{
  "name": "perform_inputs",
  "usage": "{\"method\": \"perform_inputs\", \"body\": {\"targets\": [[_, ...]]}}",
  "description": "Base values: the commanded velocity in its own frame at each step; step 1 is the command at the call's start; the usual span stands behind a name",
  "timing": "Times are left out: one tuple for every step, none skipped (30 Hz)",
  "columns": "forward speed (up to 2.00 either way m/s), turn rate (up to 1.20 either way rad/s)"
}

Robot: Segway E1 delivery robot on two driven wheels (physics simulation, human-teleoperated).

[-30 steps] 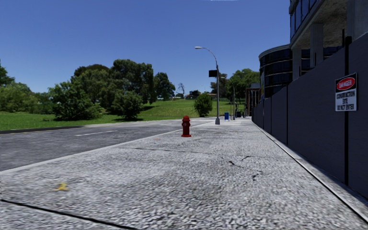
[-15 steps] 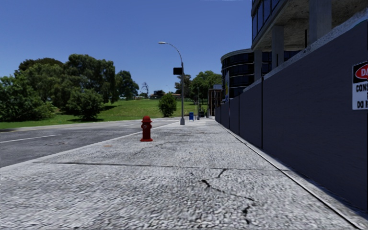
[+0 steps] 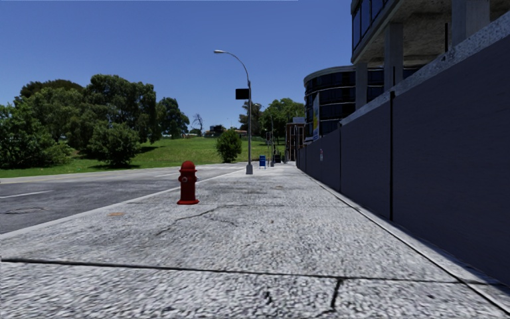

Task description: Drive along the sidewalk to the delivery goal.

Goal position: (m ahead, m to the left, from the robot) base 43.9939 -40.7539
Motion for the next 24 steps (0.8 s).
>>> {"method": "perform_inputs", "body": {"targets": [[2.00, 0.00], [2.00, 0.00], [2.00, 0.00], [2.00, 0.00], [2.00, 0.00], [2.00, 0.00], [2.00, -0.02], [2.00, -0.02], [2.00, -0.04], [2.00, -0.05], [2.00, -0.05], [2.00, -0.06], [2.00, -0.16], [2.00, -0.22], [2.00, -0.22], [2.00, -0.24], [2.00, -0.24], [2.00, -0.24], [2.00, -0.24], [2.00, -0.24], [2.00, -0.24], [2.00, -0.24], [2.00, -0.24], [2.00, -0.24]]}}
